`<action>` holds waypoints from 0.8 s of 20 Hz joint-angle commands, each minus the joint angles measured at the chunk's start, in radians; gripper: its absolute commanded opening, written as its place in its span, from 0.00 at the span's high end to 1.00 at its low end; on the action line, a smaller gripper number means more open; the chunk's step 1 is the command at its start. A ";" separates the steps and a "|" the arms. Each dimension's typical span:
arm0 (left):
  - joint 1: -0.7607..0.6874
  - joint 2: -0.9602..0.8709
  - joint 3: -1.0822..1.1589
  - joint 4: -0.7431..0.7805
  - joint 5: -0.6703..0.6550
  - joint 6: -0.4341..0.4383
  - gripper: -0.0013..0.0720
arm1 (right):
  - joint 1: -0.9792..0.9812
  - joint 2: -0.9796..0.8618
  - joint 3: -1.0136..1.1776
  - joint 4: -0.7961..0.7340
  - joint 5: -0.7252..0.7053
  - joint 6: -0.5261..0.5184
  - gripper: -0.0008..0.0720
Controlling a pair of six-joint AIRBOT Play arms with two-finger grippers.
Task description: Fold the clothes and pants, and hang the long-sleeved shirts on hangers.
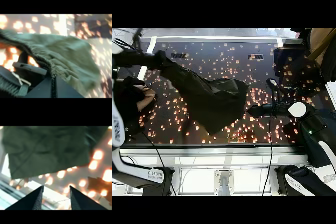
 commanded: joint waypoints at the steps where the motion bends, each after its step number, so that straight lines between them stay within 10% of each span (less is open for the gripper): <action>1: -0.023 0.141 -0.002 0.113 -0.107 -0.099 0.93 | -0.042 0.007 0.006 -0.036 0.019 0.001 0.47; 5: -0.072 0.053 -0.031 0.510 -0.110 -0.249 0.93 | -0.042 0.007 0.005 0.024 0.026 -0.008 0.47; 13: -0.062 -0.383 -0.035 0.523 -0.023 -0.249 0.93 | -0.042 0.007 0.005 0.108 0.029 -0.006 0.47; 14: -0.050 -0.408 -0.034 0.524 -0.023 -0.248 0.87 | -0.042 0.007 0.005 0.123 0.029 -0.006 0.47; 16: -0.007 -0.415 -0.032 0.522 -0.010 -0.249 0.24 | -0.042 0.007 0.005 0.120 0.023 -0.008 0.47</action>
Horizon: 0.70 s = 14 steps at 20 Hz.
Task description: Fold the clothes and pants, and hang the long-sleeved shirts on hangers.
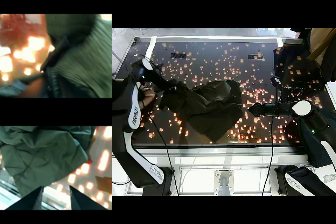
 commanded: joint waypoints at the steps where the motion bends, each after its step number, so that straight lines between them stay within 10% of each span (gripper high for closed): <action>1: 0.066 -0.047 0.009 0.010 0.033 -0.003 0.21 | 0.000 0.000 0.000 0.022 -0.012 -0.002 0.47; 14: 0.450 0.101 -0.083 -0.372 -0.180 0.525 0.02 | 0.000 0.004 -0.031 0.001 0.116 -0.003 0.47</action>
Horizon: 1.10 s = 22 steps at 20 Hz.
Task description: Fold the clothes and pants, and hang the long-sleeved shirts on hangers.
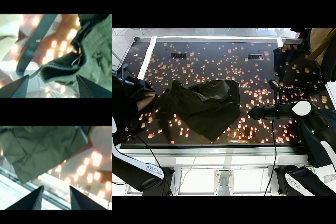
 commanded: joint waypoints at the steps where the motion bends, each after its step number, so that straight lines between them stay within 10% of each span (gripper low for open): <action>1: 0.043 -0.016 -0.063 -0.111 -0.034 0.195 0.02 | 0.000 0.002 -0.034 0.010 0.010 0.001 0.47; 13: 0.072 -0.160 -0.139 -0.206 -0.122 0.234 0.02 | 0.098 0.002 -0.053 0.076 -0.056 0.021 0.47; 18: 0.104 -0.151 -0.185 -0.464 -0.152 0.278 0.03 | 0.098 0.002 -0.053 0.076 -0.051 0.037 0.47; 22: 0.110 -0.079 -0.190 -0.329 -0.169 0.279 0.03 | 0.098 0.002 -0.053 0.075 -0.047 0.038 0.47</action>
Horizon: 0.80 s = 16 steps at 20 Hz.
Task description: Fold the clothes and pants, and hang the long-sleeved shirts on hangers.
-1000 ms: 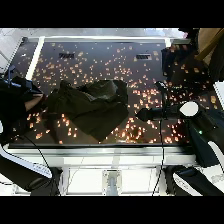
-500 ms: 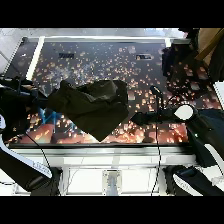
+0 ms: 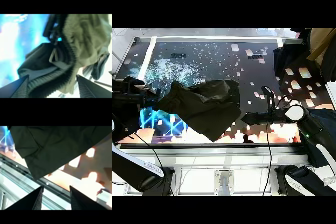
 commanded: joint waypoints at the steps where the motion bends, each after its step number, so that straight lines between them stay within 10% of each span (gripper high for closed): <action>1: 0.007 0.069 -0.019 0.101 -0.016 0.019 0.03 | 0.001 0.000 0.000 -0.004 0.002 0.005 0.47; 9: 0.018 0.414 -0.487 0.203 0.426 0.187 0.03 | 0.001 0.000 0.000 -0.019 0.008 0.005 0.47; 16: 0.055 0.580 -0.585 0.232 0.637 0.049 0.03 | 0.001 -0.001 0.000 -0.031 -0.004 0.001 0.47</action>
